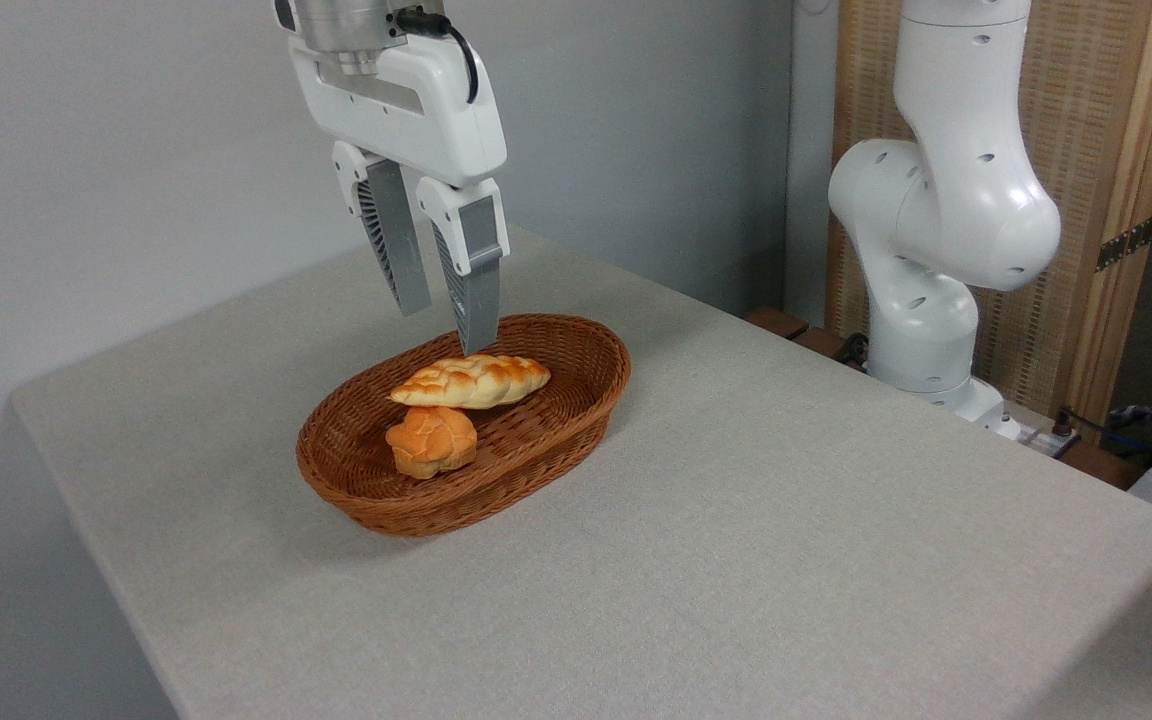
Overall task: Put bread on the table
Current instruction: 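Lower the open gripper toward the long golden bread roll in the basket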
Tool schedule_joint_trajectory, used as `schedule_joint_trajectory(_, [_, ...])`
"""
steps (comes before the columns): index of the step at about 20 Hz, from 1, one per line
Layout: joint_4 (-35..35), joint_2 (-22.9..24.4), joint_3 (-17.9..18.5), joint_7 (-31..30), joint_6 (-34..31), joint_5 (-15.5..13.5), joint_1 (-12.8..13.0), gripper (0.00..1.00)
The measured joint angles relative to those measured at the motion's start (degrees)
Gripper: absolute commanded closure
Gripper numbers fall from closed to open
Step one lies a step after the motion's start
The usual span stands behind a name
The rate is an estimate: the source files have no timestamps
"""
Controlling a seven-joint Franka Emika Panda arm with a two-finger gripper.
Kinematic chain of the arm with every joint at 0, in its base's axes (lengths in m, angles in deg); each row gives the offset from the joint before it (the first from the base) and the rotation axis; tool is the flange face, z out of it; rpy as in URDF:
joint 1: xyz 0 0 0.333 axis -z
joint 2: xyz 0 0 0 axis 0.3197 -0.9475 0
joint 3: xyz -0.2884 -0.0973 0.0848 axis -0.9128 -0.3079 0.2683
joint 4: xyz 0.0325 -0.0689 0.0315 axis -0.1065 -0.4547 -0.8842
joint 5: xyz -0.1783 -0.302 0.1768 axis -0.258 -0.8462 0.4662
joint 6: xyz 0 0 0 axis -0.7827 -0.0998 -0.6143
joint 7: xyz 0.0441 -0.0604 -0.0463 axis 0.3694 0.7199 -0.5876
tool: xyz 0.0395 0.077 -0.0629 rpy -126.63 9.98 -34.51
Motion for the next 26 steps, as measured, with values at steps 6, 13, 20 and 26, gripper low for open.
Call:
schedule_joint_trajectory(6, [0.0,-0.1,0.1,0.0,0.0,-0.9,0.0,0.00])
schedule_joint_trajectory(13, [0.0,-0.4,0.1,0.0,0.0,-1.0,0.0,0.00])
schedule_joint_trajectory(20, [-1.9,-0.5,-1.4,0.0,2.9,-6.3,0.6,0.00])
schedule_joint_trajectory(26, [-8.9,-0.6,-8.7,-3.4,7.8,-7.4,1.9,0.00])
